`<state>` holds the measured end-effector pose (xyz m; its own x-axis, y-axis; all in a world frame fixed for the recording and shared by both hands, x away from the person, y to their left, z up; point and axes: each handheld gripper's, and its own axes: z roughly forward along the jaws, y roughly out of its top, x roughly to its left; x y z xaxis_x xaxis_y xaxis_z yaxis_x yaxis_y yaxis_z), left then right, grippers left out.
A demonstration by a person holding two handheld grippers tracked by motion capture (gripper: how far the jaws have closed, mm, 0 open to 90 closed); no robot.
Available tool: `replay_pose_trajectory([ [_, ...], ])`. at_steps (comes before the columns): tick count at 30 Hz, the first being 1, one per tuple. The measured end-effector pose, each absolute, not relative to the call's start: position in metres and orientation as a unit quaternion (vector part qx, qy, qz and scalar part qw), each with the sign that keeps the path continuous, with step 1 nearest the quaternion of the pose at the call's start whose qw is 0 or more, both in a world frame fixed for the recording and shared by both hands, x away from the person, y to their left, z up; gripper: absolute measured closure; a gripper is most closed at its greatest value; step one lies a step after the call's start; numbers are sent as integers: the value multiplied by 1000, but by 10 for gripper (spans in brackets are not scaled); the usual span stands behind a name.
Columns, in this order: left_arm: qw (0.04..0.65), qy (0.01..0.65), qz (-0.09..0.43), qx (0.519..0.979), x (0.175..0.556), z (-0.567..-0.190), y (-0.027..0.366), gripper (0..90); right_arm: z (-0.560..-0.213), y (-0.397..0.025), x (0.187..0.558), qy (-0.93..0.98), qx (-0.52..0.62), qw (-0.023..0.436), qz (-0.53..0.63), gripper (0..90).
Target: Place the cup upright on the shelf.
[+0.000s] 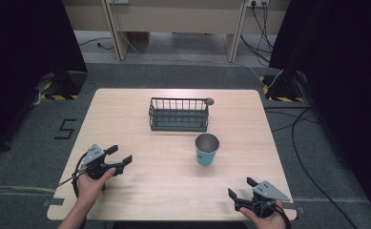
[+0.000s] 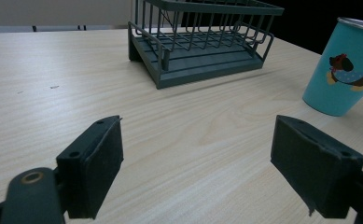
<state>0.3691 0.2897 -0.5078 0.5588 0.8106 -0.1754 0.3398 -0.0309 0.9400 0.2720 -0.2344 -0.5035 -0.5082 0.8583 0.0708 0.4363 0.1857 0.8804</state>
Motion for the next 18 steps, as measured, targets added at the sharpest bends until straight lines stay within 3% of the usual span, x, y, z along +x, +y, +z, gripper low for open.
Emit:
replay_pose_trajectory([
  [18,556,420,214,685,368,-508,292,164,-493,-207,292,733,412,256,477,178],
])
